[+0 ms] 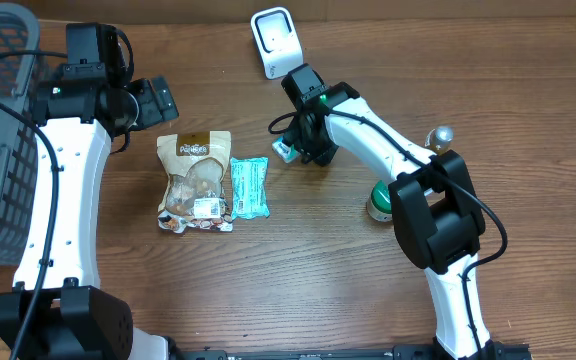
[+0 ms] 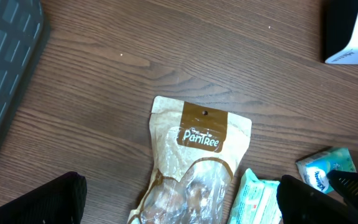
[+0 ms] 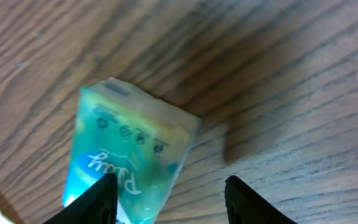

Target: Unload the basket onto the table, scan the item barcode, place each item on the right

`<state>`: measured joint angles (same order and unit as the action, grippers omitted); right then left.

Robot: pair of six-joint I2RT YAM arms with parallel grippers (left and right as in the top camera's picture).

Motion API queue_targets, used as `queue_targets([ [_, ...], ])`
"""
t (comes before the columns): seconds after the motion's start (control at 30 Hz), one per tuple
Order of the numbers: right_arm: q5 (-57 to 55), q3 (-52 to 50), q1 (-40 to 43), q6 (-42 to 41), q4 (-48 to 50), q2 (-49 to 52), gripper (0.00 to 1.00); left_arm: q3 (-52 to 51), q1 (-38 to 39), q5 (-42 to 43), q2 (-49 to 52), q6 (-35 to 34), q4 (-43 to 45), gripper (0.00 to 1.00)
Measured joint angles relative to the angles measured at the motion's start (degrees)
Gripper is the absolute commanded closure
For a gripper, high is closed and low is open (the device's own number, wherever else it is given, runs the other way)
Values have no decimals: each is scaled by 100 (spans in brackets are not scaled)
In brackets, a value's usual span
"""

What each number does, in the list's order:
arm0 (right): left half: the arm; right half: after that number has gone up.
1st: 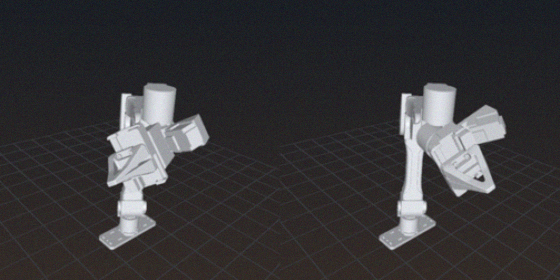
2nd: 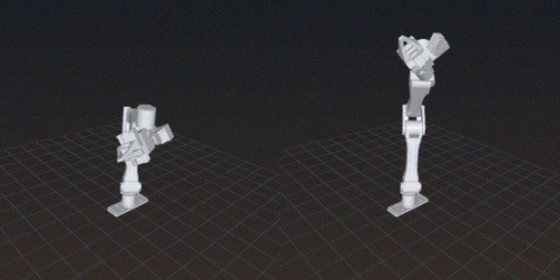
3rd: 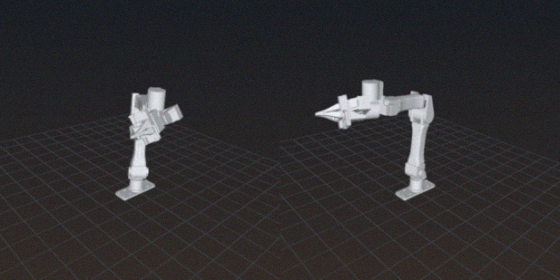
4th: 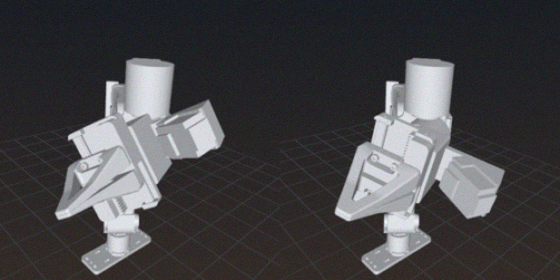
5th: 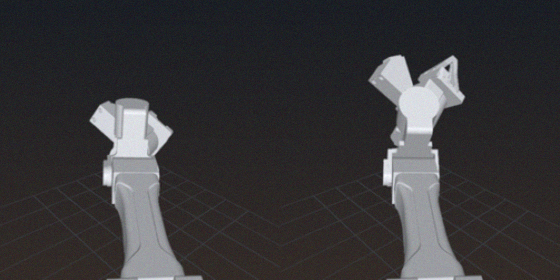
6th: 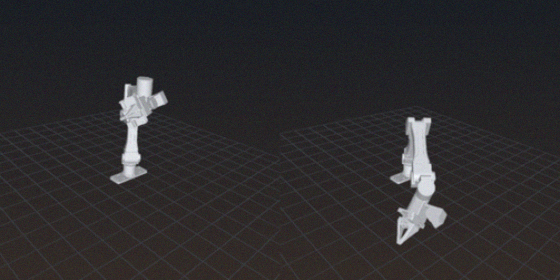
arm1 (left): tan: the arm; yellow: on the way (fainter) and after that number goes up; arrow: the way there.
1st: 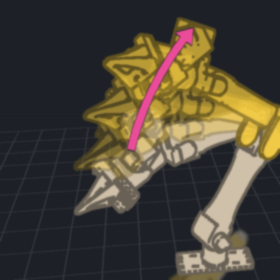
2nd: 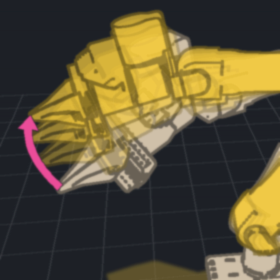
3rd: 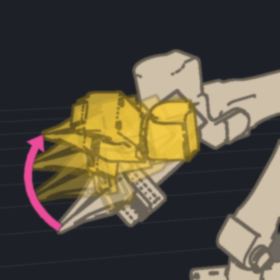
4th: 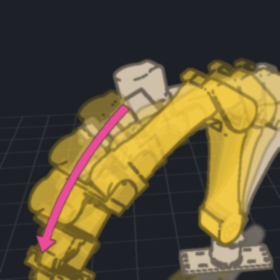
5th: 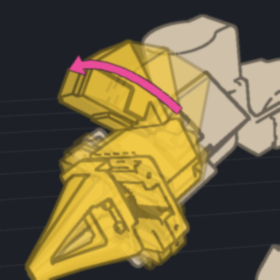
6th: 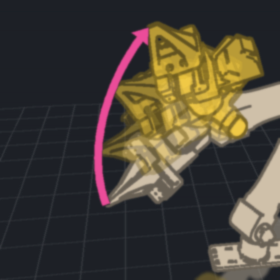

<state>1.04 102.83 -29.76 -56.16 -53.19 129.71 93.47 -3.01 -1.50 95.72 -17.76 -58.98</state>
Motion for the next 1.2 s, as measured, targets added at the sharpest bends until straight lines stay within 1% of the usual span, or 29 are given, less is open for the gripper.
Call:
queue_targets([
  [0.17,-4,-37,0,-352,149,0,53,0,0,0,0,0,2,0],
  [0.4,-7,-37,4,-761,225,0,61,0,0,0,-2,0,0,0],
  [0.73,-2,-37,4,-964,254,0,62,0,0,0,0,0,2,0],
  [0.9,0,-37,4,-964,258,-2,60,0,0,0,0,0,2,0],
  [0.97,-2,-37,4,-966,254,-9,57,0,0,0,0,0,2,1],
  [1.0,0,-37,4,-966,254,-17,55,0,2,0,0,0,2,0],
  [1.07,2,-37,4,-970,256,-83,45,0,0,0,0,0,2,1],
  [1.2,28,-37,4,-986,260,-227,45,0,0,0,0,0,2,0],
])
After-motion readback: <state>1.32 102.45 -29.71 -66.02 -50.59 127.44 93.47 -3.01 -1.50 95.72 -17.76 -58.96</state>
